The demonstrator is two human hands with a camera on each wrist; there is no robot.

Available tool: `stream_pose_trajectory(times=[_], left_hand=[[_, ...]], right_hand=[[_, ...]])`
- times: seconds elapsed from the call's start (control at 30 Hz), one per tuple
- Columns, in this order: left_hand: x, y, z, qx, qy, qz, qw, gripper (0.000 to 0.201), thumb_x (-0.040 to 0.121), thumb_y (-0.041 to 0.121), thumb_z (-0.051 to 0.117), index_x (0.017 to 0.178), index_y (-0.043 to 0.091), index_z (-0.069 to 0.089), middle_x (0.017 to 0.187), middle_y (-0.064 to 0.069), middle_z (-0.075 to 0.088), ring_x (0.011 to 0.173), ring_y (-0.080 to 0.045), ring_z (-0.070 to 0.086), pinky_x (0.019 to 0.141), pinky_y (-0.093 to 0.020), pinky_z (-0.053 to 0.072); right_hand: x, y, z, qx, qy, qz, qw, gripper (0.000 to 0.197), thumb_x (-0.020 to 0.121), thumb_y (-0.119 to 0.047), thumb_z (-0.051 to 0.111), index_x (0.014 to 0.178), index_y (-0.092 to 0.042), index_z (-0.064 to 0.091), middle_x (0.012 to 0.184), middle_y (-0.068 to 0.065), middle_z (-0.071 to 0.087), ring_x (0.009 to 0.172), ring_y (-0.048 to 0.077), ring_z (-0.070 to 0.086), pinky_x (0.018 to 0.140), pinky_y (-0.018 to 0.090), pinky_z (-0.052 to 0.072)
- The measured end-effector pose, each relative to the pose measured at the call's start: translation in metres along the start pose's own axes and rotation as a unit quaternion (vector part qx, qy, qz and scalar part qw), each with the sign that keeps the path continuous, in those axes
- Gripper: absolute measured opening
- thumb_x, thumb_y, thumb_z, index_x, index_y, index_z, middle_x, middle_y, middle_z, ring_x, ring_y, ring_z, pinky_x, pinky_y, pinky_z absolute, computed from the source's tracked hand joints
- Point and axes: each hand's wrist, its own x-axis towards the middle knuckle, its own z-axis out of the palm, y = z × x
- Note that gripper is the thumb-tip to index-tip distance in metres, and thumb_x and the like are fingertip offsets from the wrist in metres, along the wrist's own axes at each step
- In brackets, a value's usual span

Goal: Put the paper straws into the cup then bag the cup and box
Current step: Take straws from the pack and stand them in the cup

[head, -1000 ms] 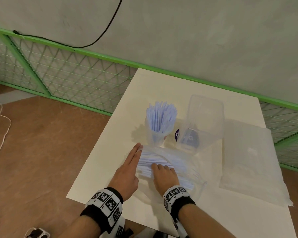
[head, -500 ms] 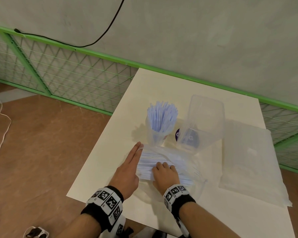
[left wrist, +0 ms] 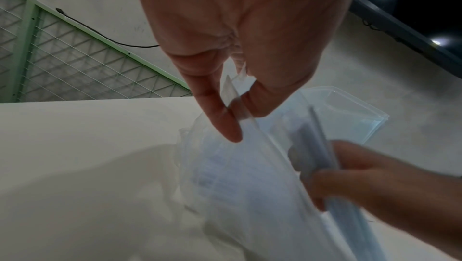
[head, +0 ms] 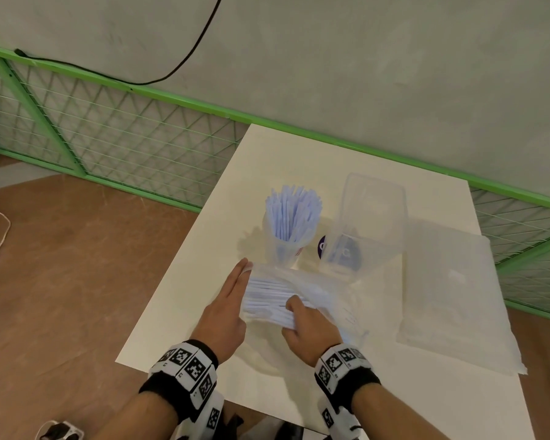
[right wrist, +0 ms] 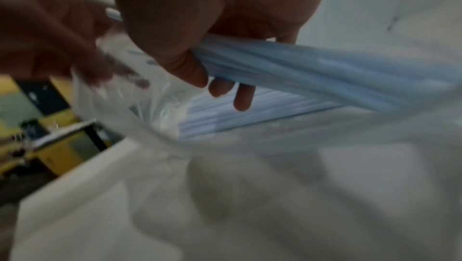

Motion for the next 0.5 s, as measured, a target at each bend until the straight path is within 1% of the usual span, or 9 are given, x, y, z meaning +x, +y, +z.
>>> stream_pose_trajectory(times=[0.07, 0.1, 0.13, 0.2, 0.27, 0.33, 0.37, 0.43, 0.5], left_hand=[[0.000, 0.000, 0.000, 0.002, 0.003, 0.000, 1.000, 0.101, 0.074, -0.015, 0.047, 0.155, 0.035, 0.012, 0.156, 0.036, -0.007, 0.121, -0.011, 0.053, 0.072, -0.014, 0.042], [0.001, 0.000, 0.001, 0.002, 0.004, 0.003, 1.000, 0.102, 0.074, -0.015, 0.047, 0.155, 0.035, 0.012, 0.157, 0.035, -0.006, 0.123, -0.011, 0.052, 0.073, -0.014, 0.042], [0.002, -0.001, 0.001, 0.002, 0.004, 0.005, 1.000, 0.102, 0.074, -0.015, 0.048, 0.155, 0.035, 0.012, 0.157, 0.035, -0.006, 0.126, -0.011, 0.051, 0.072, -0.011, 0.041], [0.003, -0.003, 0.002, 0.004, 0.005, 0.007, 1.000, 0.102, 0.074, -0.015, 0.048, 0.156, 0.035, 0.011, 0.157, 0.034, -0.006, 0.129, -0.011, 0.048, 0.069, -0.005, 0.037], [0.004, -0.006, 0.002, 0.003, 0.007, 0.006, 1.000, 0.103, 0.074, -0.016, 0.049, 0.156, 0.035, 0.011, 0.156, 0.035, -0.006, 0.129, -0.010, 0.048, 0.069, -0.004, 0.036], [0.004, -0.009, 0.002, 0.006, 0.010, 0.009, 1.000, 0.103, 0.073, -0.016, 0.048, 0.155, 0.035, 0.012, 0.156, 0.036, -0.005, 0.128, -0.010, 0.049, 0.072, -0.011, 0.041], [0.004, -0.009, 0.002, 0.008, 0.011, 0.011, 1.000, 0.103, 0.073, -0.016, 0.048, 0.155, 0.035, 0.013, 0.156, 0.036, -0.005, 0.128, -0.010, 0.049, 0.074, -0.015, 0.044], [0.004, -0.009, 0.001, 0.010, 0.011, 0.011, 1.000, 0.103, 0.073, -0.016, 0.049, 0.156, 0.034, 0.012, 0.157, 0.034, -0.004, 0.125, -0.009, 0.050, 0.075, -0.019, 0.048], [0.004, -0.008, 0.002, 0.009, 0.008, 0.008, 1.000, 0.104, 0.074, -0.016, 0.049, 0.156, 0.035, 0.012, 0.158, 0.034, -0.005, 0.121, -0.009, 0.051, 0.071, -0.017, 0.045]], right_hand=[[-0.008, -0.004, -0.010, 0.095, 0.036, 0.003, 0.995, 0.020, 0.081, -0.036, 0.056, 0.099, -0.031, 0.048, 0.074, -0.009, 0.057, 0.070, 0.016, 0.053, 0.066, 0.029, 0.040], [-0.011, -0.007, -0.014, 0.163, 0.070, 0.008, 0.984, 0.015, 0.079, -0.037, 0.059, 0.089, -0.032, 0.050, 0.069, -0.010, 0.055, 0.065, 0.012, 0.051, 0.063, 0.028, 0.043], [-0.014, -0.010, -0.017, 0.232, 0.106, 0.014, 0.967, 0.014, 0.080, -0.035, 0.064, 0.079, -0.030, 0.051, 0.065, -0.010, 0.053, 0.061, 0.007, 0.048, 0.060, 0.024, 0.043], [-0.019, -0.018, -0.021, 0.327, 0.149, 0.052, 0.932, 0.024, 0.082, -0.025, 0.069, 0.065, -0.020, 0.052, 0.061, -0.007, 0.052, 0.058, 0.002, 0.047, 0.058, 0.019, 0.042], [-0.023, -0.021, -0.023, 0.401, 0.160, 0.093, 0.897, 0.020, 0.081, -0.019, 0.073, 0.066, -0.010, 0.063, 0.067, -0.002, 0.064, 0.065, 0.005, 0.059, 0.064, 0.026, 0.050], [-0.025, -0.020, -0.022, 0.445, 0.156, 0.116, 0.874, 0.004, 0.079, -0.014, 0.077, 0.077, -0.013, 0.074, 0.084, -0.007, 0.073, 0.081, 0.006, 0.069, 0.075, 0.024, 0.053], [-0.026, -0.019, -0.022, 0.454, 0.155, 0.121, 0.869, 0.004, 0.078, -0.014, 0.079, 0.080, -0.014, 0.075, 0.089, -0.008, 0.074, 0.086, 0.006, 0.069, 0.078, 0.021, 0.052], [-0.027, -0.020, -0.022, 0.472, 0.160, 0.126, 0.858, 0.005, 0.077, -0.013, 0.079, 0.080, -0.014, 0.075, 0.090, -0.006, 0.075, 0.088, 0.010, 0.070, 0.080, 0.024, 0.053], [-0.027, -0.027, -0.027, 0.487, 0.169, 0.115, 0.849, 0.007, 0.077, -0.014, 0.078, 0.074, -0.015, 0.072, 0.085, 0.000, 0.074, 0.084, 0.018, 0.070, 0.078, 0.031, 0.056]])
